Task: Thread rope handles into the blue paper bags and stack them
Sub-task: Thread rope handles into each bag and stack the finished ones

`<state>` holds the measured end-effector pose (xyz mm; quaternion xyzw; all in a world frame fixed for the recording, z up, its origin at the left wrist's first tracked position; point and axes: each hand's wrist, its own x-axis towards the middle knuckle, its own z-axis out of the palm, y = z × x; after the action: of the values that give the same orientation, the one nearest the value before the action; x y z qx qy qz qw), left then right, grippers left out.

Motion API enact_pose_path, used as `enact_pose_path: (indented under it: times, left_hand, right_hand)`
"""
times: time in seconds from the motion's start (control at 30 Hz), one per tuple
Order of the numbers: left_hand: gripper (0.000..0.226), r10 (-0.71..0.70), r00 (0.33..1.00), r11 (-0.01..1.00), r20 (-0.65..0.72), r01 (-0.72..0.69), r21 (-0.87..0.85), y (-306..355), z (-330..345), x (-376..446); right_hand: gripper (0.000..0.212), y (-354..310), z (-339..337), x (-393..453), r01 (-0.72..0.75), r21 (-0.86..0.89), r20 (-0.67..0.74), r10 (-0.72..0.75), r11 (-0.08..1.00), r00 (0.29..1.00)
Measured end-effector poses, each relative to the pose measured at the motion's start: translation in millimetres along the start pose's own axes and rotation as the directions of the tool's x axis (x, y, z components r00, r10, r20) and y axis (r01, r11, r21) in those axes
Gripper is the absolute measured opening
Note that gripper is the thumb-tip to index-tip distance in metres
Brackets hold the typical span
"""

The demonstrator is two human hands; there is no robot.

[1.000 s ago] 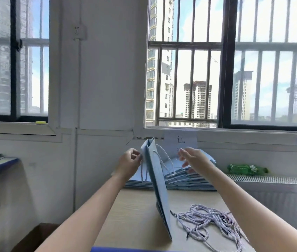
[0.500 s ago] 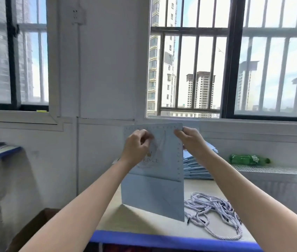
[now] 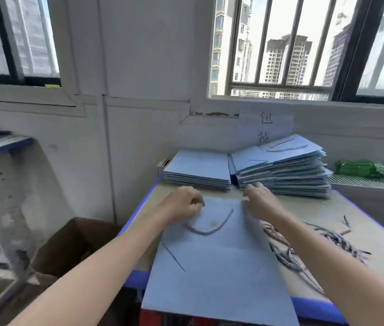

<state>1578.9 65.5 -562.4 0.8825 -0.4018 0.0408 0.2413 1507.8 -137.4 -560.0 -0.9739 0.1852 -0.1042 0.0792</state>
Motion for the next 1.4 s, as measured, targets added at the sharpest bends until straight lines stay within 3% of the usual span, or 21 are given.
enact_pose_path:
  times: [0.13,0.23,0.3,0.4,0.53,0.7,0.8,0.87,0.97,1.07,1.17,1.23,1.3,1.4]
  left_hand:
    - [0.027,-0.05,0.994,0.999,-0.092,0.05,-0.007,-7.9,-3.8,39.5]
    - [0.052,-0.126,0.988,0.974,0.091,0.106,0.201,-18.9,25.4,50.7]
    - [0.054,-0.162,0.968,0.944,0.191,0.095,0.316,-24.4,43.0,49.9]
    - [0.054,-0.157,0.962,0.954,0.225,0.089,0.285,-25.0,44.3,50.5]
    - [0.053,-0.143,0.972,0.97,0.188,0.099,0.223,-28.7,44.6,51.2]
    - [0.052,-0.141,0.99,0.975,-0.012,0.141,0.171,-31.4,36.1,49.6]
    - [0.063,-0.19,0.967,0.953,0.17,0.14,0.27,-36.9,44.4,46.3]
    - [0.066,-0.189,0.957,0.954,0.219,0.126,0.271,-39.2,47.0,44.3]
    - [0.079,-0.108,0.974,0.977,0.2,0.066,0.203,-36.9,39.9,40.7]
    - [0.098,-0.062,0.982,0.996,0.18,0.072,-0.047,-34.7,29.4,34.4]
    - [0.072,-0.06,0.986,0.974,0.154,0.091,-0.206,-37.1,24.6,33.8]
    - [0.047,-0.054,0.986,0.975,0.159,0.086,-0.205,-34.3,18.1,39.1]
    - [0.035,0.004,0.996,0.999,0.086,0.0,-0.044,-28.8,7.2,52.1]
    - [0.032,0.188,0.955,0.966,-0.229,-0.137,0.221,-7.9,-13.6,82.1]
  right_hand:
    - [0.033,-29.1,-2.7,28.6,0.296,0.028,0.001,-0.296,0.955,0.955]
    - [0.045,-41.1,23.0,34.5,0.396,0.03,0.157,-0.396,0.918,0.905]
    - [0.052,-37.2,44.0,33.0,0.412,-0.013,0.295,-0.39,0.911,0.872]
    - [0.054,-30.8,49.4,33.0,0.434,-0.038,0.338,-0.397,0.9,0.853]
    - [0.05,-32.2,48.0,33.8,0.405,0.078,0.256,-0.411,0.911,0.875]
    - [0.045,-13.4,30.4,29.5,0.346,0.271,0.068,-0.376,0.898,0.924]
    - [0.056,2.6,36.9,28.3,0.364,0.028,0.28,-0.357,0.931,0.891]
    - [0.059,3.5,40.6,27.7,0.357,-0.016,0.327,-0.333,0.934,0.884]
    - [0.055,0.2,40.0,28.0,0.337,0.042,0.259,-0.336,0.941,0.906]
    - [0.048,-0.3,35.1,26.5,0.317,0.101,0.179,-0.33,0.943,0.927]
    - [0.047,-3.4,29.2,20.6,0.321,0.105,0.169,-0.335,0.941,0.927]
    - [0.045,-5.2,21.8,18.5,0.31,0.116,0.202,-0.327,0.944,0.923]
    - [0.036,-7.0,6.8,18.1,0.293,0.12,0.234,-0.314,0.949,0.92]
    - [0.041,-6.7,-32.8,27.3,0.325,0.002,0.109,-0.323,0.946,0.94]
